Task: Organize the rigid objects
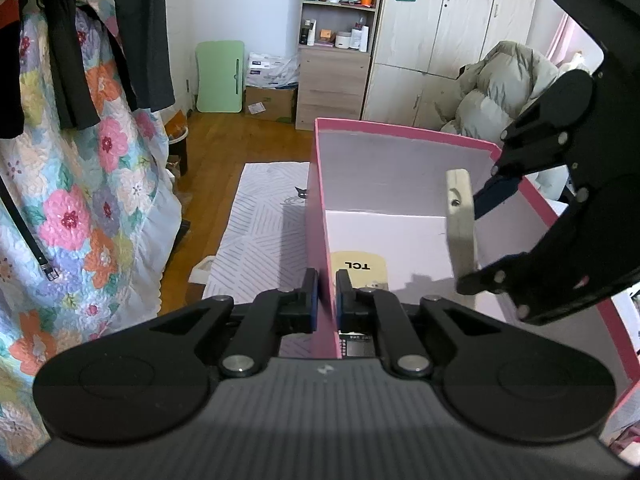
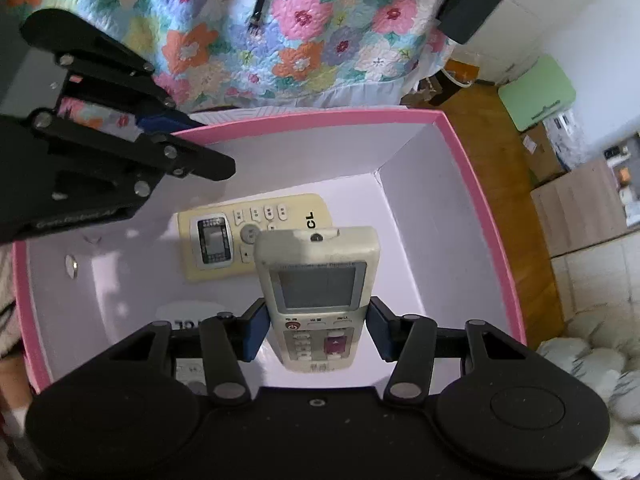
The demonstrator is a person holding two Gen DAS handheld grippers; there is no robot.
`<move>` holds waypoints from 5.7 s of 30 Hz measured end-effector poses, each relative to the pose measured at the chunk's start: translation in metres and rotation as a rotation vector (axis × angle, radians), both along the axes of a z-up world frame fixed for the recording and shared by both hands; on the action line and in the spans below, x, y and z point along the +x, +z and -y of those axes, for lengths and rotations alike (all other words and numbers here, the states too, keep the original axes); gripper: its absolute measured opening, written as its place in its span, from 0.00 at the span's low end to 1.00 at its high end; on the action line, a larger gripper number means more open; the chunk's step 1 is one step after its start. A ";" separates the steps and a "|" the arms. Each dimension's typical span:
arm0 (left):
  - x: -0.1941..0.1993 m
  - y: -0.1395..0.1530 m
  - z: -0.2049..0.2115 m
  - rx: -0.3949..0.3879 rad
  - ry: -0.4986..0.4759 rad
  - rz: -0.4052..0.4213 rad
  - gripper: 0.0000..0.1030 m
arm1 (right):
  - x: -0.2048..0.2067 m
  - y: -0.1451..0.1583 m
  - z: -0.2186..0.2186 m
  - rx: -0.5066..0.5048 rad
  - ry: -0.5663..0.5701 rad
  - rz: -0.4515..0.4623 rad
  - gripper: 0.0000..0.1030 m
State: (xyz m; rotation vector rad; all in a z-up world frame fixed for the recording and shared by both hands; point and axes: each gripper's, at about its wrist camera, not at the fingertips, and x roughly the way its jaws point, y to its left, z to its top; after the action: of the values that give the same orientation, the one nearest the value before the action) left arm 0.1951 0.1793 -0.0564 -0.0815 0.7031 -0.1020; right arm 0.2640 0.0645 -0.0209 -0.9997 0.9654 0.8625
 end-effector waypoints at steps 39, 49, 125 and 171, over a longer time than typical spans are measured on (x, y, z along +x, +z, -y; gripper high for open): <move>0.000 -0.001 0.003 -0.005 -0.003 0.002 0.08 | -0.016 0.019 0.024 0.064 -0.159 -0.141 0.60; 0.000 0.001 0.013 0.066 -0.003 0.005 0.05 | -0.047 0.104 0.131 0.464 -0.477 -0.182 0.62; -0.015 0.016 0.030 0.161 0.022 0.060 0.02 | -0.068 0.059 0.223 0.541 -0.716 0.317 0.56; -0.017 0.018 0.015 0.065 -0.001 0.058 0.04 | 0.008 -0.023 0.041 0.171 -0.166 0.139 0.56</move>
State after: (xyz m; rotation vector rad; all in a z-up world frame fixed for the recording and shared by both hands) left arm 0.1784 0.1644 -0.0388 -0.0157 0.6479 -0.0824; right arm 0.2725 0.0238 -0.0436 -0.8102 0.8287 0.7146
